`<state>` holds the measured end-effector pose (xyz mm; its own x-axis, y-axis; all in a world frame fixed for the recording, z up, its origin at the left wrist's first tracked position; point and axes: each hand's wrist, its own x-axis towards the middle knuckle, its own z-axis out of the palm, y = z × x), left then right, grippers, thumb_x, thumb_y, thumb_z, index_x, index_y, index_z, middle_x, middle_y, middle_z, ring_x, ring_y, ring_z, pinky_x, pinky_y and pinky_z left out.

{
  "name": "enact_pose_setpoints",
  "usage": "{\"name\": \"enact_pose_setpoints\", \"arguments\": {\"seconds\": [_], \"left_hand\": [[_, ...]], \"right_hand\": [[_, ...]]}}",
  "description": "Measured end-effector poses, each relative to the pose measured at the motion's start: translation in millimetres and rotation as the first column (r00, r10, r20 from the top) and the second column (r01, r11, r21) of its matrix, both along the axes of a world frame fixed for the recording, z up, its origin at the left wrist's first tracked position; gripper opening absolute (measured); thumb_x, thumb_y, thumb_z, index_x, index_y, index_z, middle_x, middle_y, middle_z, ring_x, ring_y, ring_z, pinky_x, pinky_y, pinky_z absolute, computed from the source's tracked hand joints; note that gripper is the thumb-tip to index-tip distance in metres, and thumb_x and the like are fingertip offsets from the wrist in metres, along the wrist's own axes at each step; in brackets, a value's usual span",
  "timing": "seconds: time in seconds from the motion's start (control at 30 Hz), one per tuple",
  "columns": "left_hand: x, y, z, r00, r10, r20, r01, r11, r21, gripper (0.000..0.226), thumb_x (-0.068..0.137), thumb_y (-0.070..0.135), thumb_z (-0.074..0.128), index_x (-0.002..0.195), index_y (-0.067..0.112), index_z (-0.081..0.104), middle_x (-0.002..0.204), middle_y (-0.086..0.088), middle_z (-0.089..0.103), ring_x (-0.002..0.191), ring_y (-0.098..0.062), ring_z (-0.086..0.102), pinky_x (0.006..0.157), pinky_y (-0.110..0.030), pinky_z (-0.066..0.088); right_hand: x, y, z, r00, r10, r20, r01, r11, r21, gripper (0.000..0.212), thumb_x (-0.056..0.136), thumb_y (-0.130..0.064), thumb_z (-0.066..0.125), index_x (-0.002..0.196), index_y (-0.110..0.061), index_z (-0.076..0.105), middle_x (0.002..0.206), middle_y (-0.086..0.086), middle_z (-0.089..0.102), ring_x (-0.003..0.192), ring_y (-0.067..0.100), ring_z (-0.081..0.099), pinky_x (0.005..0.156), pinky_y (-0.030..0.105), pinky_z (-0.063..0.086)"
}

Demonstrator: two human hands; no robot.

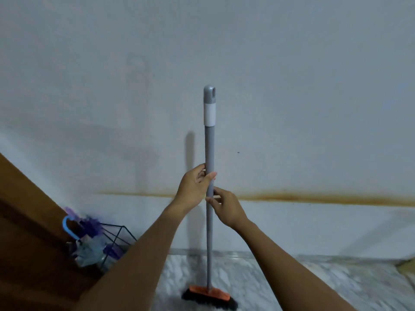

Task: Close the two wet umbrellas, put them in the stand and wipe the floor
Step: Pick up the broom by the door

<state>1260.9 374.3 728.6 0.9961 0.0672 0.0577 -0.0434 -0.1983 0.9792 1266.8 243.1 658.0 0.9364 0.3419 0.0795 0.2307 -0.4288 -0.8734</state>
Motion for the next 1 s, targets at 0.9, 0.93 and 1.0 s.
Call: {"name": "enact_pose_setpoints", "arguments": {"seconds": [0.9,0.93,1.0], "left_hand": [[63.3,-19.9,-67.0,0.988,0.136,-0.078,-0.133,0.99,0.042,0.028,0.094,0.024,0.063,0.118,0.011,0.062,0.106,-0.002,0.07,0.089,-0.008,0.068,0.07,-0.011,0.053],[61.5,-18.5,-61.7,0.986,0.134,-0.099,-0.129,0.99,0.056,0.031,0.094,0.026,0.062,0.121,0.01,0.061,0.107,-0.003,0.069,0.091,-0.011,0.067,0.069,-0.01,0.052],[57.7,-13.4,-51.7,0.985,0.134,-0.106,-0.123,0.987,0.102,0.034,0.095,0.028,0.06,0.125,0.011,0.06,0.112,-0.003,0.067,0.1,-0.017,0.066,0.076,-0.014,0.05]], "right_hand": [[57.9,5.4,-29.4,0.962,-0.173,-0.21,0.097,0.939,-0.329,0.036,0.098,-0.035,0.045,0.132,-0.029,0.054,0.123,-0.004,0.067,0.112,0.02,0.063,0.08,0.033,0.05],[54.7,6.0,-24.1,0.958,-0.192,-0.213,0.111,0.933,-0.341,0.04,0.097,-0.038,0.046,0.136,-0.028,0.052,0.128,-0.004,0.064,0.116,0.02,0.061,0.084,0.034,0.051],[51.2,5.4,-16.7,0.954,-0.226,-0.197,0.153,0.932,-0.329,0.052,0.095,-0.043,0.05,0.144,-0.025,0.045,0.14,-0.005,0.057,0.123,0.017,0.057,0.095,0.036,0.05]]}}
